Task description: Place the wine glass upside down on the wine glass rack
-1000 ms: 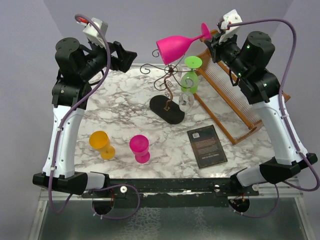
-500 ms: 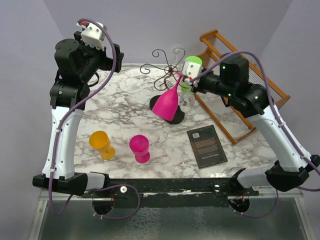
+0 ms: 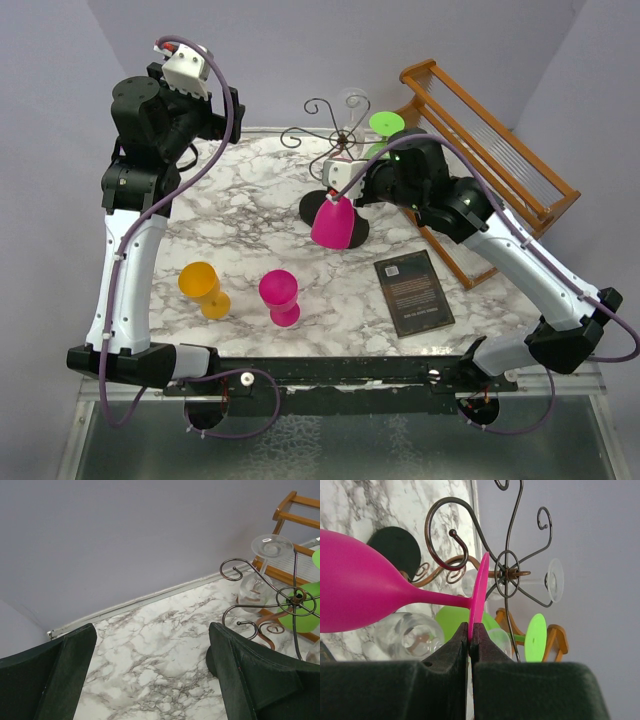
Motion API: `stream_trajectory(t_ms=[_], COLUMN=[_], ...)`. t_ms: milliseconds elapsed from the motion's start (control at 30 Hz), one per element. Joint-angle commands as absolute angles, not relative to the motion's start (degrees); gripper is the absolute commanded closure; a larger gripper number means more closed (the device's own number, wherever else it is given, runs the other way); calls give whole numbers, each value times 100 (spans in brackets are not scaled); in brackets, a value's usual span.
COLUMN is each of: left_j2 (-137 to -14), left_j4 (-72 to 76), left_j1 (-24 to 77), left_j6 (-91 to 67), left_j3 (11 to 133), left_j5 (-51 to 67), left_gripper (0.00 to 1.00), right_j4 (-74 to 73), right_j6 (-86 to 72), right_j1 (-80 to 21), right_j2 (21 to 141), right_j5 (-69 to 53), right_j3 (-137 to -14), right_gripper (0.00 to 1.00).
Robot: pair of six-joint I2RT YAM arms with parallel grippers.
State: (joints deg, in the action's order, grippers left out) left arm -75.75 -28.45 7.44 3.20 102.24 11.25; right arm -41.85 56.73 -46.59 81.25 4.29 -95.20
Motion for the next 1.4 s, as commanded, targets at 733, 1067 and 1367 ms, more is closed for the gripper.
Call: stream_trajectory(t_ms=[733,1067,1367], left_j2=[-7524,-7514,-7510], left_j4=[-2659,-2662,-2657], left_j1=[694,694,694], left_j6=[299,303,334], left_j3=[10160,10147,10116], left_j5=[1219,1250,1232], left_gripper=[2,2,2], right_j4=[-3086,-3191,-3320], right_j6=[6302,6278,6196], right_j1=[-5174,-5284,-5384], right_j2=[8853,8995,9125], right_j5=[1692,1599,1469], right_j3=[-9740,-9967,-10176], right_gripper=[99,99,99])
